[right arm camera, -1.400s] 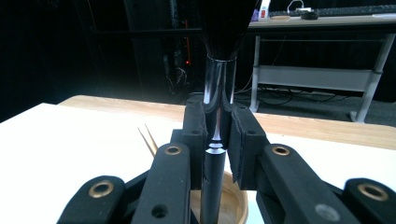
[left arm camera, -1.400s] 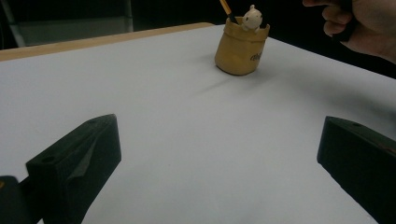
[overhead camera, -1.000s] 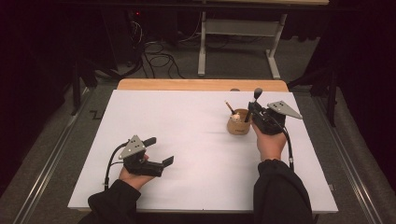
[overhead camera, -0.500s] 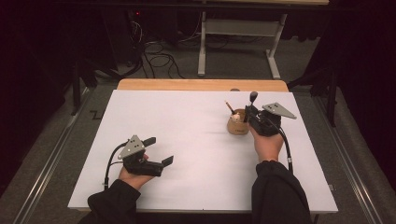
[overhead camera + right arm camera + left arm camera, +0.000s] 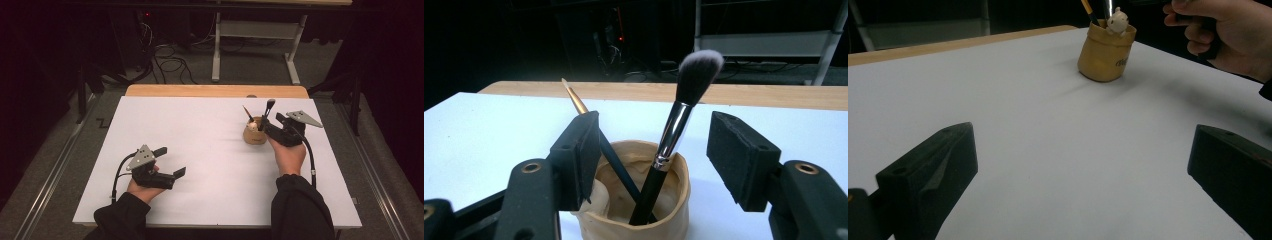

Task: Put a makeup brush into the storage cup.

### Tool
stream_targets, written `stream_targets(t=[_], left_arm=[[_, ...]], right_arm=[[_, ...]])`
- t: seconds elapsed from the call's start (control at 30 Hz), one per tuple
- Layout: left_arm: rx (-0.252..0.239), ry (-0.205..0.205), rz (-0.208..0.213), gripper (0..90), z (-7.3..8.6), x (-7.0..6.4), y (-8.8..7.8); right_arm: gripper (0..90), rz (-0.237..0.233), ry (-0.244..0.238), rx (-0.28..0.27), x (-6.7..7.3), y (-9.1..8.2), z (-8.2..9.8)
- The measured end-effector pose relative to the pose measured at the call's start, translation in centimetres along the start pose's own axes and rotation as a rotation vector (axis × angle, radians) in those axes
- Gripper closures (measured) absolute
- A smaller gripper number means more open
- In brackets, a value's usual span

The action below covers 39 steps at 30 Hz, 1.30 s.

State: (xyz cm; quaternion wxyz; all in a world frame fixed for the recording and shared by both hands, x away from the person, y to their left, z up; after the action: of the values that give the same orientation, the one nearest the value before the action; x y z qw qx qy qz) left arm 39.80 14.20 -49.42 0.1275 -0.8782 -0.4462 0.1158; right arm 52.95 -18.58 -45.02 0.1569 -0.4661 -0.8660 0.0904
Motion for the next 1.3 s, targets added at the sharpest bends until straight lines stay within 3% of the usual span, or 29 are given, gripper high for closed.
stream_targets(t=[0.97,1.3], left_arm=[[0.007,0.001,0.001,0.3,0.1,0.0,0.1],[0.013,0.003,0.001,0.3,0.2,-0.1,0.1]], right_arm=[[40.9,-0.031,-0.032,0.029,0.9,-0.5,1.4],[30.2,-0.08,-0.065,0.024,2.4,-1.4,1.9]])
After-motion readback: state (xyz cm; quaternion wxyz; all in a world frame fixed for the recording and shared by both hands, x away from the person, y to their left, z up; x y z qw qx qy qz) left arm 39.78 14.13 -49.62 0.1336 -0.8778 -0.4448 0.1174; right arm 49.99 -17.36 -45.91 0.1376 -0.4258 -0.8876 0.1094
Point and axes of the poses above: each handheld gripper's, and its own axes: y roughly forward along the jaws, z roughly out of its underside, x roughly to its left, the point moved 8 cm from there along y, roughly forward along the jaws, and after that the axes turned 11 degrees about -z, right-handed, at the moved point
